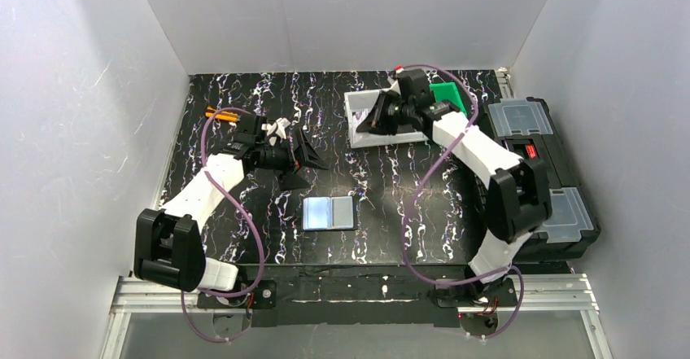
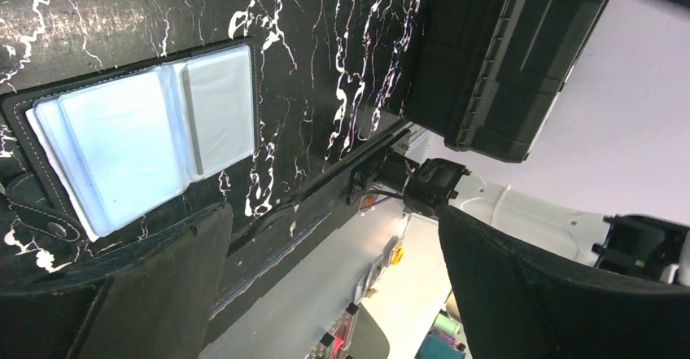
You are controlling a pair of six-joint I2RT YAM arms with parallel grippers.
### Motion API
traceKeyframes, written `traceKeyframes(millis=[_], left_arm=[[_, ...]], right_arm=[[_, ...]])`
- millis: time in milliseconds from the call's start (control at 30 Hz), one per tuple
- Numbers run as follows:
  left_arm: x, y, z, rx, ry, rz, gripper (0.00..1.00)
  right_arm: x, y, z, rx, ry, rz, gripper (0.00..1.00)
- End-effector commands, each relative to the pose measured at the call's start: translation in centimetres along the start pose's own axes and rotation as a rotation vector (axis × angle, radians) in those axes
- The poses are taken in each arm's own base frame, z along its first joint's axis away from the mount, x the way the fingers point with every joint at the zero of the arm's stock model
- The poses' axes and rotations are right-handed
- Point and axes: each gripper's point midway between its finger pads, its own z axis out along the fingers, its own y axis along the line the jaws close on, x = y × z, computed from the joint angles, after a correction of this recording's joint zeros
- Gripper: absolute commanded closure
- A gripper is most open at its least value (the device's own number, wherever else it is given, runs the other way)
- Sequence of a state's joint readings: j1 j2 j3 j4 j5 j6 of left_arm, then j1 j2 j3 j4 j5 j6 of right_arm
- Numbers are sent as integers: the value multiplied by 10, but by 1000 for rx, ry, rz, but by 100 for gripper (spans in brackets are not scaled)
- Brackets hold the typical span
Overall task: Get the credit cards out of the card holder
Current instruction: Place the credit card in the storage box.
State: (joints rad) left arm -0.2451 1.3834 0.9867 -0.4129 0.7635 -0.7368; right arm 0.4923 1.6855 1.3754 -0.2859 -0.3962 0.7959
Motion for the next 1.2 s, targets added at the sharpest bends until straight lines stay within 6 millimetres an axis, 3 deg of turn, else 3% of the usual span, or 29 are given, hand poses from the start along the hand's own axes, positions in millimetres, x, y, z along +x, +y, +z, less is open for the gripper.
traceKeyframes(millis=[0, 267, 467, 633, 767, 933, 1167], left_arm=[[5, -12, -14, 19, -11, 66, 2], [15, -14, -18, 39, 5, 86, 2], [20, -12, -20, 40, 8, 90, 2], [24, -8, -21, 31, 9, 87, 2], [26, -5, -21, 24, 8, 87, 2], [27, -2, -20, 15, 8, 82, 2], [28, 2, -18, -1, 6, 83, 2]], right_arm=[[-40, -44, 19, 176, -13, -65, 99], [-95, -71, 55, 224, -44, -98, 99], [-111, -78, 81, 222, -27, -110, 99], [-110, -88, 93, 249, 9, -73, 99], [-114, -83, 91, 253, 5, -60, 59], [-120, -66, 80, 233, -6, -58, 27], [-125, -42, 54, 222, -34, -72, 3]])
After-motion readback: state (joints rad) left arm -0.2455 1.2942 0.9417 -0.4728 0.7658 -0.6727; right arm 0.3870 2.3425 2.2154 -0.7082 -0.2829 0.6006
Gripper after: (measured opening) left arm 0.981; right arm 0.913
